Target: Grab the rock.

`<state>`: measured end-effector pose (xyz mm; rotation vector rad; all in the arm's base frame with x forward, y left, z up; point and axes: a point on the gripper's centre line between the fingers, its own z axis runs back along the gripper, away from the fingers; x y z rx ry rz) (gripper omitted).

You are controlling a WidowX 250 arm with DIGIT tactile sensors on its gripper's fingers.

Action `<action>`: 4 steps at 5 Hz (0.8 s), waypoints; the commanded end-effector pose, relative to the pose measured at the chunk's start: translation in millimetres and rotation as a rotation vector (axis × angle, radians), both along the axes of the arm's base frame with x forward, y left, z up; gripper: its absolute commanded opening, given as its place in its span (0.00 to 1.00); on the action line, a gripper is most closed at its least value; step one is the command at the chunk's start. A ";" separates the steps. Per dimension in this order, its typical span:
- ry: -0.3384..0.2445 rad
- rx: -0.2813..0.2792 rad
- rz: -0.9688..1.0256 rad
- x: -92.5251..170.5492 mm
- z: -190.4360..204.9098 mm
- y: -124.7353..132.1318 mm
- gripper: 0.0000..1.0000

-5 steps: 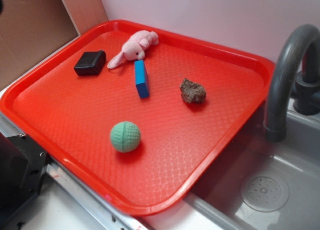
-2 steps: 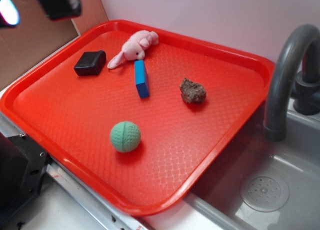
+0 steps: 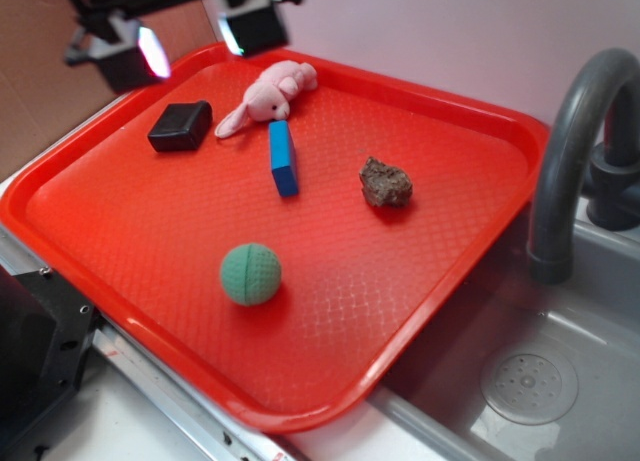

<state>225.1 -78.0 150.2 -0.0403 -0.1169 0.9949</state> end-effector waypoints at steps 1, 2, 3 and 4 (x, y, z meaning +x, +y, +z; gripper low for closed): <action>-0.059 -0.045 -0.007 64.2 -39.4 -22.7 1.00; -0.033 -0.039 -0.065 75.7 -62.8 -33.0 1.00; 0.013 -0.017 -0.092 76.5 -87.0 -39.3 1.00; 0.044 -0.017 -0.105 74.4 -101.9 -42.7 1.00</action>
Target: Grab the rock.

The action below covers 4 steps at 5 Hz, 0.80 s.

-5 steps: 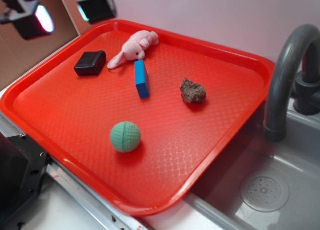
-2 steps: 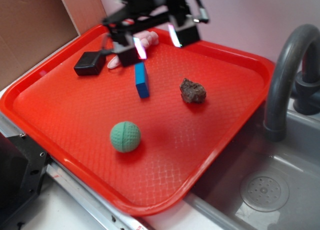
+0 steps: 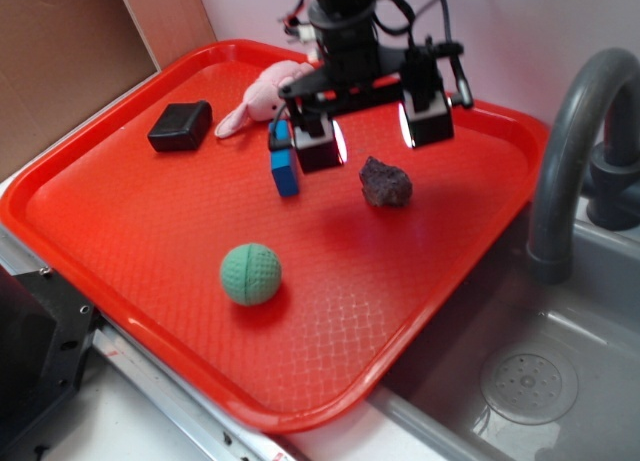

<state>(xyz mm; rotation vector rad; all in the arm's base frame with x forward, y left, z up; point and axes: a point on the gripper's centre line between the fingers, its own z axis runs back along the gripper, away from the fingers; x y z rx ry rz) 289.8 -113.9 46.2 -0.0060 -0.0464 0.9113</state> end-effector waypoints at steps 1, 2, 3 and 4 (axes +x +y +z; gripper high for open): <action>-0.008 -0.045 -0.029 10.6 -10.4 -9.6 1.00; 0.006 -0.036 -0.032 11.5 -17.1 -10.6 1.00; -0.001 -0.033 -0.029 10.3 -18.4 -8.4 0.00; -0.004 -0.040 -0.033 7.1 -15.6 -8.2 0.00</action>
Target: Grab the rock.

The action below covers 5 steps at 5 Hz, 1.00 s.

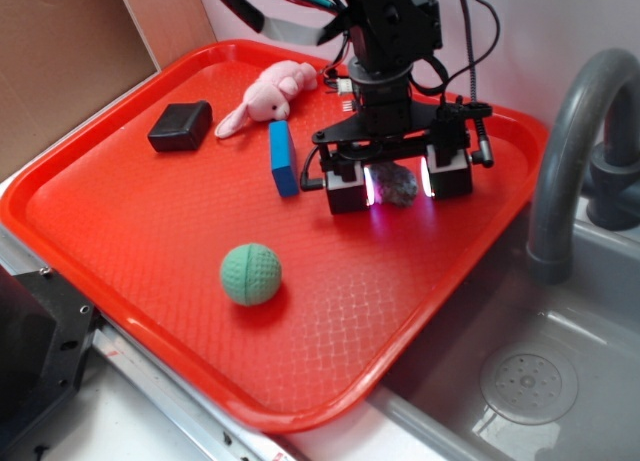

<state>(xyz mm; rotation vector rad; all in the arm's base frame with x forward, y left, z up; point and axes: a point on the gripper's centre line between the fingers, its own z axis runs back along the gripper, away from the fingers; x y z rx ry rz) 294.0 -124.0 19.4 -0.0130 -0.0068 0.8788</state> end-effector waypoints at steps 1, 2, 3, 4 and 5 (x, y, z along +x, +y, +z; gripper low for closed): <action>-0.050 -0.048 -0.006 -2.5 27.7 11.2 0.00; -0.079 -0.068 -0.139 -7.9 75.6 39.4 0.00; -0.126 -0.079 -0.273 -18.4 115.4 57.9 0.00; -0.098 -0.031 -0.385 -31.1 149.0 74.3 0.00; -0.165 0.015 -0.358 -58.2 184.7 101.5 0.00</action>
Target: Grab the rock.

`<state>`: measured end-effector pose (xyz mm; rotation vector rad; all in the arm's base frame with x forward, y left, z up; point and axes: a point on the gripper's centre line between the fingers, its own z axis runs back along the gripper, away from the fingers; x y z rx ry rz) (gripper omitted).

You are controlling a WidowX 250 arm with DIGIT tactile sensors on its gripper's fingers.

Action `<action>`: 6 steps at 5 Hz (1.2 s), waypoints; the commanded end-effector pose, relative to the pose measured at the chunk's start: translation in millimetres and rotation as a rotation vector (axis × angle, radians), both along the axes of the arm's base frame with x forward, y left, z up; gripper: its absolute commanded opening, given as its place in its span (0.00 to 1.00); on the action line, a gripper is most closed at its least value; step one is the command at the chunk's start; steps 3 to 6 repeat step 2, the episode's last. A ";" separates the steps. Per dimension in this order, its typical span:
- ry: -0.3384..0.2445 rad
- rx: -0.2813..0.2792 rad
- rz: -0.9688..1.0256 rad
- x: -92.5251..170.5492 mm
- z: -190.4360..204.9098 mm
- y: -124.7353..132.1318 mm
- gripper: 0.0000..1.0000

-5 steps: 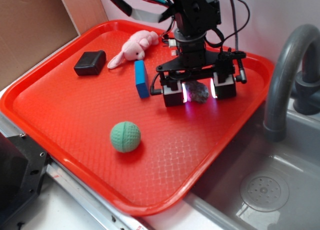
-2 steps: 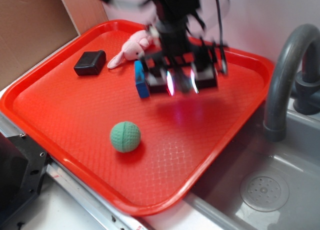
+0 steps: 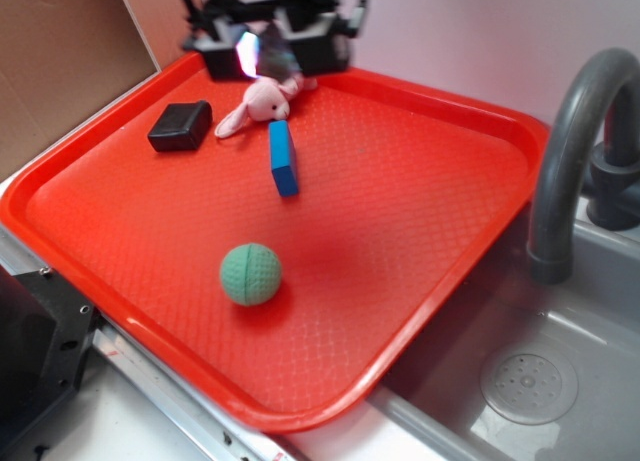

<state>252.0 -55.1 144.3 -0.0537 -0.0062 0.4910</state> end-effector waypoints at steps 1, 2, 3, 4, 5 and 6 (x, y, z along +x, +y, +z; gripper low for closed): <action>-0.192 0.018 0.100 -29.9 72.9 45.9 0.00; -0.078 0.011 0.164 -24.7 63.1 49.5 0.00; -0.078 0.011 0.164 -24.7 63.1 49.5 0.00; -0.078 0.011 0.164 -24.7 63.1 49.5 0.00; -0.078 0.011 0.164 -24.7 63.1 49.5 0.00; -0.078 0.011 0.164 -24.7 63.1 49.5 0.00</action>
